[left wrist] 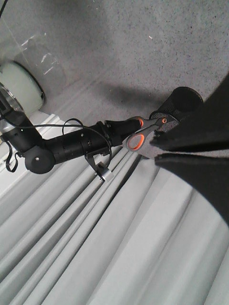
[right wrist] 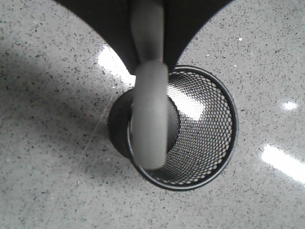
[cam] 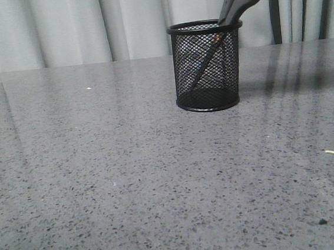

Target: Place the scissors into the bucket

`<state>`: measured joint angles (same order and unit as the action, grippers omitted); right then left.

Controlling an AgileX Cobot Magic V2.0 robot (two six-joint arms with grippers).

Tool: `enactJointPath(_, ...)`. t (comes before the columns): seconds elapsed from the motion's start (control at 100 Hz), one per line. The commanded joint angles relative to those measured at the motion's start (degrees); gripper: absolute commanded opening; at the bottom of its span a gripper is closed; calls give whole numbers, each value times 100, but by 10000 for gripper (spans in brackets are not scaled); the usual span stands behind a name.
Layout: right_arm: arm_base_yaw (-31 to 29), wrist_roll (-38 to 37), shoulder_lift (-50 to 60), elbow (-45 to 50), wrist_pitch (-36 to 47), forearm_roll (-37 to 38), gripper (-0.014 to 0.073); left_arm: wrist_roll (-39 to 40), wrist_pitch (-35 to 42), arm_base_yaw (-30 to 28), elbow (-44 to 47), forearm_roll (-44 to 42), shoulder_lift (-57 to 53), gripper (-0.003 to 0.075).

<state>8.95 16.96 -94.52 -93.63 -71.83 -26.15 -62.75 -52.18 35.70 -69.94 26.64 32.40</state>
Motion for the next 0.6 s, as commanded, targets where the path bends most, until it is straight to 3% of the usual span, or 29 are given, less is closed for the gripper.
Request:
enactJointPath(0.0,-2,20,194,-207,164,-141,-43,72,231,36,-94,148,72,-19)
enactJointPath(0.08,-2,20,184,-226,224,-141,32,72,193,36,-94,148,72,-19)
enactJointPath(0.25,-2,20,184,-689,286,-130,340,72,193,36,-94,140,72,-19)
enactJointPath(0.33,-2,20,184,-1062,286,-121,439,224,233,36,-94,82,72,-20)
enactJointPath(0.52,-2,20,195,-2178,214,-103,444,2012,768,36,-94,-1237,51,-20)
enactJointPath(0.55,-2,20,212,-2343,139,-103,415,2486,860,36,-94,-1574,40,-20)
enactJointPath(0.59,-2,20,265,-2554,-43,-103,311,2941,929,36,-87,-2091,-5,-20)
